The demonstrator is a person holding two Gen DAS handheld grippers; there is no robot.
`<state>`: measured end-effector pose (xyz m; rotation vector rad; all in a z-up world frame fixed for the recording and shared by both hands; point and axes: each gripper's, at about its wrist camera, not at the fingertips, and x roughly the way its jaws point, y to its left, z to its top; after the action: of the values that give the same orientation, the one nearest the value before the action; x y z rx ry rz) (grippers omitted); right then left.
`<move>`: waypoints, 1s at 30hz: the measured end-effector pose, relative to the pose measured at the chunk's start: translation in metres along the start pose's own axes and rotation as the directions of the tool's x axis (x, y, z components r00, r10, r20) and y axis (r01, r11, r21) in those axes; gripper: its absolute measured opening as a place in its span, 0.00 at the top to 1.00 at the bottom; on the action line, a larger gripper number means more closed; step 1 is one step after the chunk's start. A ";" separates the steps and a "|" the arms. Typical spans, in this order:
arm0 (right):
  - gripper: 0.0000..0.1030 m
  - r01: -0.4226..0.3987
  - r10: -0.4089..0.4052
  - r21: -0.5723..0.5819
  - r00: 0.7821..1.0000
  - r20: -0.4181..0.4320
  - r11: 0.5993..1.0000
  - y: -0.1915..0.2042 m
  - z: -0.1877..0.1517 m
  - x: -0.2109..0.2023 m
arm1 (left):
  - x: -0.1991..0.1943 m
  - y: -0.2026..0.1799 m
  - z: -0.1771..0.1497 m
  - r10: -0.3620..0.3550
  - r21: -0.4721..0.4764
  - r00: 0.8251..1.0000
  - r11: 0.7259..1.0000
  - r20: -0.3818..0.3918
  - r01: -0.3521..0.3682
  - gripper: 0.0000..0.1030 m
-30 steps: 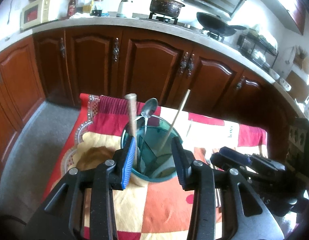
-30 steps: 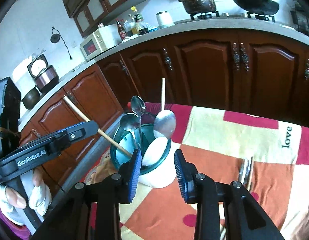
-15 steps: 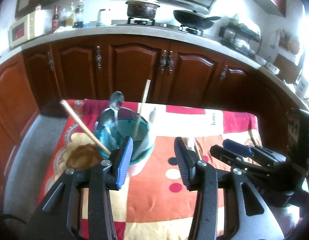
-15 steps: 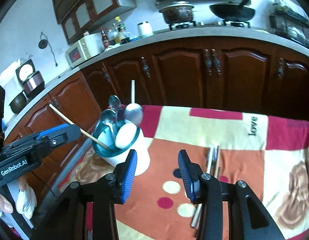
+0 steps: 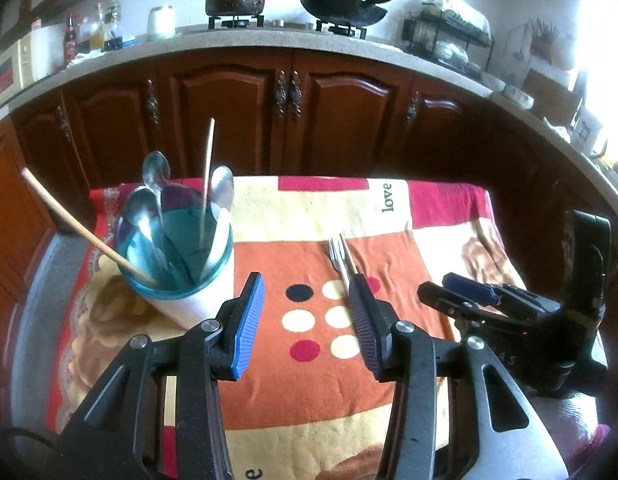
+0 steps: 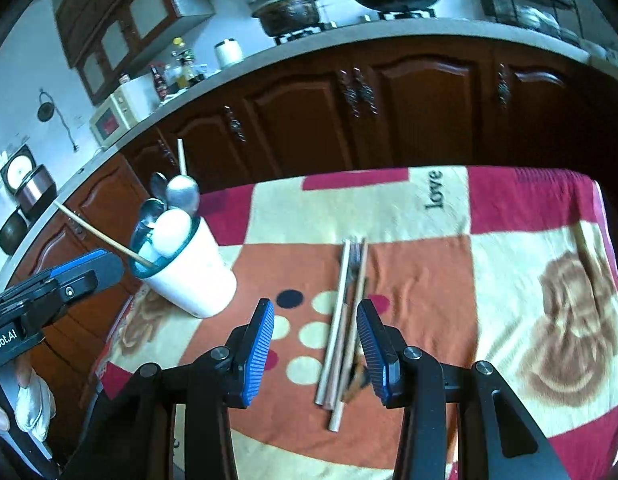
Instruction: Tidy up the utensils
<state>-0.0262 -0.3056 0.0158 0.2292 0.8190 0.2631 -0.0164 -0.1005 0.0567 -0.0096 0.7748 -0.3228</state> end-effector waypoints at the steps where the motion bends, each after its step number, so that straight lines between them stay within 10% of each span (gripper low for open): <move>1: 0.60 0.006 -0.006 0.006 1.000 -0.002 1.000 -0.003 -0.001 0.000 | 0.002 -0.001 -0.001 0.000 0.001 1.000 1.000 -0.005 0.000 0.58; 21: 0.59 0.071 -0.060 0.063 0.986 -0.155 0.995 -0.041 -0.021 0.065 | 0.051 0.001 -0.028 -0.126 -0.078 0.981 0.990 -0.144 0.116 0.58; 30: 0.76 0.108 -0.113 -0.032 0.963 -0.246 0.994 -0.041 -0.014 0.118 | 0.074 0.011 -0.037 -0.114 -0.108 0.973 0.990 -0.200 0.093 0.58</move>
<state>0.0462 -0.3059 -0.0869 0.1334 1.0729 0.1961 0.0111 -0.1076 -0.0218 -0.1109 0.9976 -0.3886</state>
